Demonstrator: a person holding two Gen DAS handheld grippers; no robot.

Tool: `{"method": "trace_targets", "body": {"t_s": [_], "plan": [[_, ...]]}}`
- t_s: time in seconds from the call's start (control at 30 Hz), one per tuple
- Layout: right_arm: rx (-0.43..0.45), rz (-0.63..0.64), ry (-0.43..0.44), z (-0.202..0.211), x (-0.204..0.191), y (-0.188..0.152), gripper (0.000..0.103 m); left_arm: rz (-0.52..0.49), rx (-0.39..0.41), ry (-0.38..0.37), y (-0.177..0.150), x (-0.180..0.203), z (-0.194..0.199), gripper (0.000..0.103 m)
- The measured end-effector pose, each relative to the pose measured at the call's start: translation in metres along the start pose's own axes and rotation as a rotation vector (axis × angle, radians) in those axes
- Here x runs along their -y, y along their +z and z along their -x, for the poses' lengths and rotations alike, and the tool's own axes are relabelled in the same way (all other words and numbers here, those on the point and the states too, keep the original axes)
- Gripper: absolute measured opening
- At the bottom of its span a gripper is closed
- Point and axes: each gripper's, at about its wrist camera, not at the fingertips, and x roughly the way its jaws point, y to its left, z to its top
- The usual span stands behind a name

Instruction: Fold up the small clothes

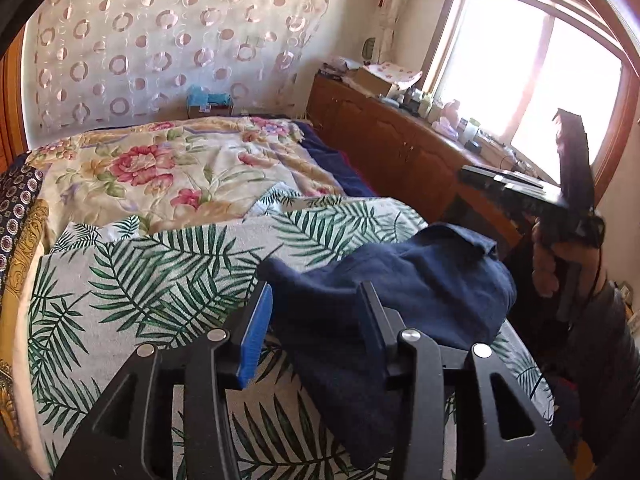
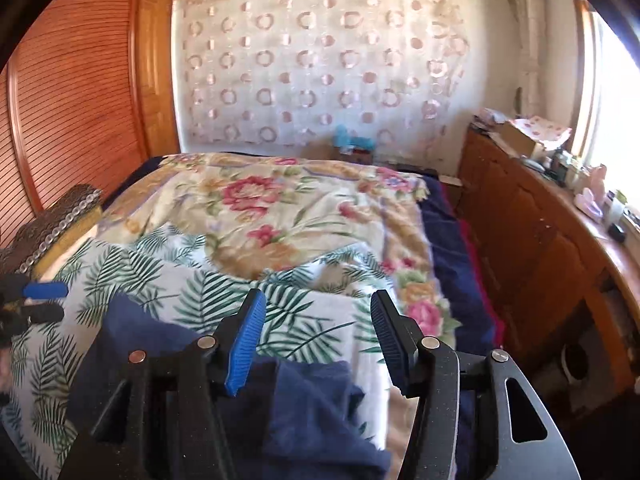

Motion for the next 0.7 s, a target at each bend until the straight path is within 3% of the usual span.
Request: {"method": "trace_targets", "body": {"t_s": [0.23, 0.43, 0.6, 0.7], "plan": [[-0.055, -0.032, 0.025, 0.018, 0.006, -0.028, 0.057, -0.002, -0.102, 0.021, -0.014, -0.002, -0.03, 0.045], [-0.135, -0.008, 0.057, 0.035, 0.008, -0.055, 0.059, 0.002, -0.136, 0.03, -0.021, -0.004, -0.042, 0.045], [-0.179, 0.018, 0.065, 0.031, 0.016, -0.053, 0.059, 0.016, -0.15, 0.03, -0.022, -0.004, -0.048, 0.045], [-0.161, -0.003, -0.013, 0.02, 0.03, -0.038, 0.059, 0.026, -0.162, 0.03, -0.024, -0.005, -0.052, 0.045]]}}
